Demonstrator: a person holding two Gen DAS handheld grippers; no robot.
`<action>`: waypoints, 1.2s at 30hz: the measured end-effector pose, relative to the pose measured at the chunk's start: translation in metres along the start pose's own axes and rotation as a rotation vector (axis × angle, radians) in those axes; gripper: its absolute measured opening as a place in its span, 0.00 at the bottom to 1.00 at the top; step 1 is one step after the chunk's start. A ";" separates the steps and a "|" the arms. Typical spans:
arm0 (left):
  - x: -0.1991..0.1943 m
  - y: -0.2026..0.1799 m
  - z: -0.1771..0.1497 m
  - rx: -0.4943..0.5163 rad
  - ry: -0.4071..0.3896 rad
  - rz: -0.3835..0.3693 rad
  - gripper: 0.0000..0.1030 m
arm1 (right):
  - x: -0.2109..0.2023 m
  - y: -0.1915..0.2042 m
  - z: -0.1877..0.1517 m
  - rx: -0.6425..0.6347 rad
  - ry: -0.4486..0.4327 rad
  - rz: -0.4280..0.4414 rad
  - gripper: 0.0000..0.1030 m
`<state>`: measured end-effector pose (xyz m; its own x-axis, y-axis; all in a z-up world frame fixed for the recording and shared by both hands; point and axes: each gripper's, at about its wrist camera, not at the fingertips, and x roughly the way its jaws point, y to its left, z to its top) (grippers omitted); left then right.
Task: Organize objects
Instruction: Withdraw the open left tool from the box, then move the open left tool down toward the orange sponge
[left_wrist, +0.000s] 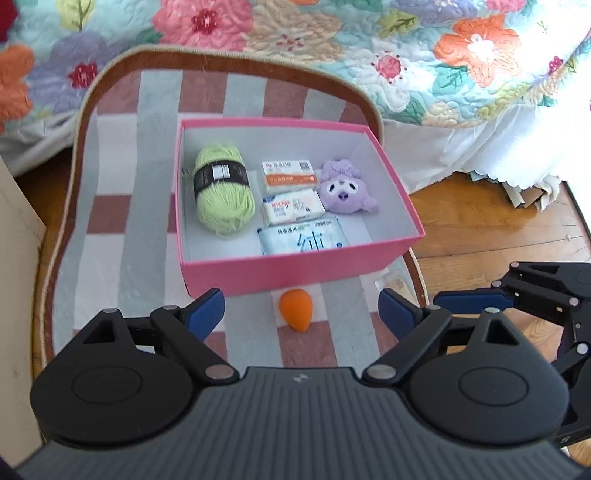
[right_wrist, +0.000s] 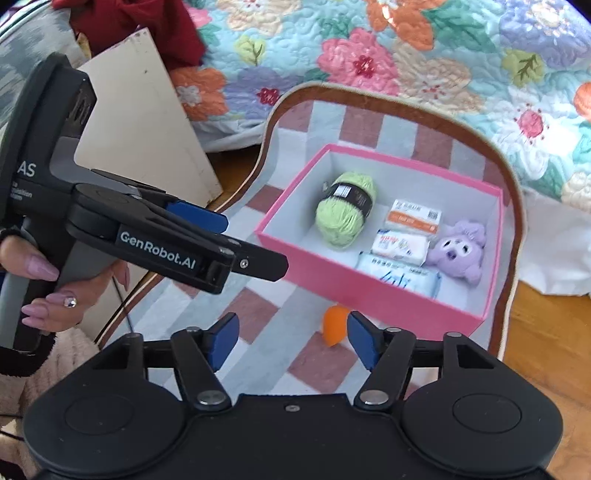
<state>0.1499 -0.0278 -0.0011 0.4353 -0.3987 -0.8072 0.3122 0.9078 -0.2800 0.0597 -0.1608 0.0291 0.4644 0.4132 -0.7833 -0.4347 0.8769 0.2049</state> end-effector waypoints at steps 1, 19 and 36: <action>0.004 0.001 -0.004 0.013 -0.002 0.005 0.88 | 0.002 0.003 -0.003 -0.011 -0.002 -0.004 0.69; 0.087 0.044 -0.051 -0.073 0.028 -0.014 0.85 | 0.114 0.002 -0.038 -0.025 0.008 -0.098 0.72; 0.149 0.042 -0.060 -0.114 -0.018 -0.122 0.52 | 0.163 -0.023 -0.073 0.030 -0.002 -0.200 0.72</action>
<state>0.1772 -0.0415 -0.1642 0.4158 -0.5078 -0.7545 0.2661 0.8612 -0.4330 0.0889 -0.1314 -0.1457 0.5408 0.2301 -0.8091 -0.3104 0.9485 0.0623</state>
